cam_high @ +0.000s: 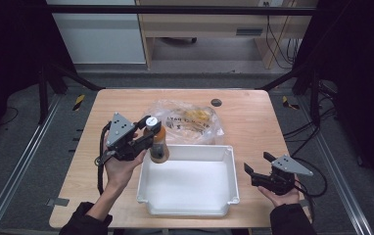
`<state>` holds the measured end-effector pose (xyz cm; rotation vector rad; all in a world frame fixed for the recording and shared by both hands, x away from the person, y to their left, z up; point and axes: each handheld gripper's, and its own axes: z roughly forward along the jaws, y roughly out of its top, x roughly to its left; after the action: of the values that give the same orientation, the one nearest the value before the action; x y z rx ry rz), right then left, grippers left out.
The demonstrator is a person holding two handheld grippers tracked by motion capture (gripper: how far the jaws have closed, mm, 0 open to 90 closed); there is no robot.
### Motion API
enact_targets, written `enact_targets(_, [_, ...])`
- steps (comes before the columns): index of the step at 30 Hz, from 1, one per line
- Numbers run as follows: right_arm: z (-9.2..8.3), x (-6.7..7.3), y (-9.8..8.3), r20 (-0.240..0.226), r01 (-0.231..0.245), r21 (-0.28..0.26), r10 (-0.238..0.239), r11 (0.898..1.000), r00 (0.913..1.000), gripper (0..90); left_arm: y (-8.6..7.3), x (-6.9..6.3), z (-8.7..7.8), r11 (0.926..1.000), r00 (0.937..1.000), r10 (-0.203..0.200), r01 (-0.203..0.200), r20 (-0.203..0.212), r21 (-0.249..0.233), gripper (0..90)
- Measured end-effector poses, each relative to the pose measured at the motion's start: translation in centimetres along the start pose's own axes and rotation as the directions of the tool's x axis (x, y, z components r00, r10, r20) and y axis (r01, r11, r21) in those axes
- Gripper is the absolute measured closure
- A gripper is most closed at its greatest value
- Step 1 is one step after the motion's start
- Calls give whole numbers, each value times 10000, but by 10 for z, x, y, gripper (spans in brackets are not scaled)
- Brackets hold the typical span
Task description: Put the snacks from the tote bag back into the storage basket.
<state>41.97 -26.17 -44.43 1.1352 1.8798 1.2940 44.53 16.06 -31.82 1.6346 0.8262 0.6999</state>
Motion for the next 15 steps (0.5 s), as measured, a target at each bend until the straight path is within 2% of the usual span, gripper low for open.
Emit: enact_targets(15, [-1, 0, 0, 26, -5, -13, 5, 10000, 10000, 168, -25, -4, 0, 9989, 10000, 13, -13, 2, 478, 589])
